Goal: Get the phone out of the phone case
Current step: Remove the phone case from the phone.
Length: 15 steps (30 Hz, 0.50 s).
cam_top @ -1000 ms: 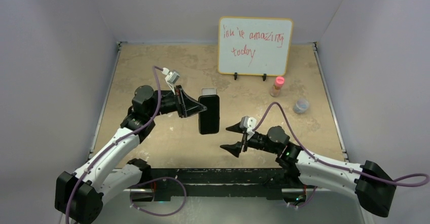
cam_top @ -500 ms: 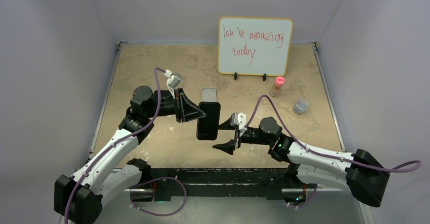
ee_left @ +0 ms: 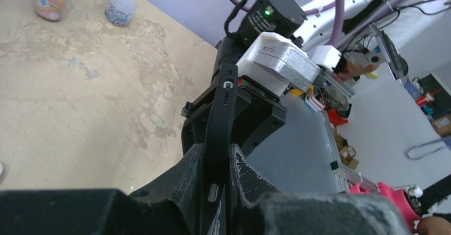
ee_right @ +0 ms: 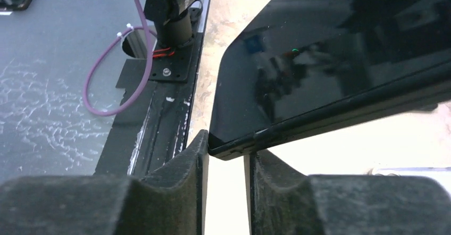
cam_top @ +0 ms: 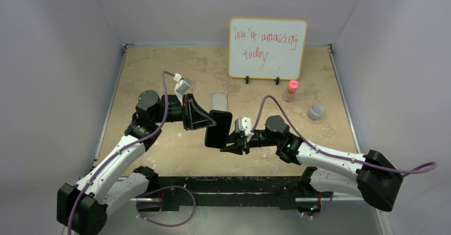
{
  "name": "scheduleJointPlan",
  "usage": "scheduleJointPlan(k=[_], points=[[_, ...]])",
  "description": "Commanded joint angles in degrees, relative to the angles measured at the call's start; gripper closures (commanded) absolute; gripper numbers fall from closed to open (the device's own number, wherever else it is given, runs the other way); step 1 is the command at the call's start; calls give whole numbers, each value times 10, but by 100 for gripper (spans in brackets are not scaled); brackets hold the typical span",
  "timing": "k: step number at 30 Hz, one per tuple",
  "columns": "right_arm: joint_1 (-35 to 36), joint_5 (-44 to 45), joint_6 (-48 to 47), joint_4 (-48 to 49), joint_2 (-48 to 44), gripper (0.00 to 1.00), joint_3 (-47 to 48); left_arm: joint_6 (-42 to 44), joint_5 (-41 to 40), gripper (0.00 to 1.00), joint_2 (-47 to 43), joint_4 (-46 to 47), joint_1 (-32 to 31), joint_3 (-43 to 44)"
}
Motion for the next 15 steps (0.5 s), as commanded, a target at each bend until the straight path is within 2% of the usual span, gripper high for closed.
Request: scheduleJointPlan(k=[1, 9, 15], points=[[0, -67, -62, -31, 18, 77, 46, -23, 13, 100, 8, 52, 4, 26], [0, -72, -154, -96, 28, 87, 78, -52, 0, 100, 47, 47, 4, 24], [1, -44, -209, -104, 27, 92, 87, -88, -8, 100, 69, 77, 4, 8]])
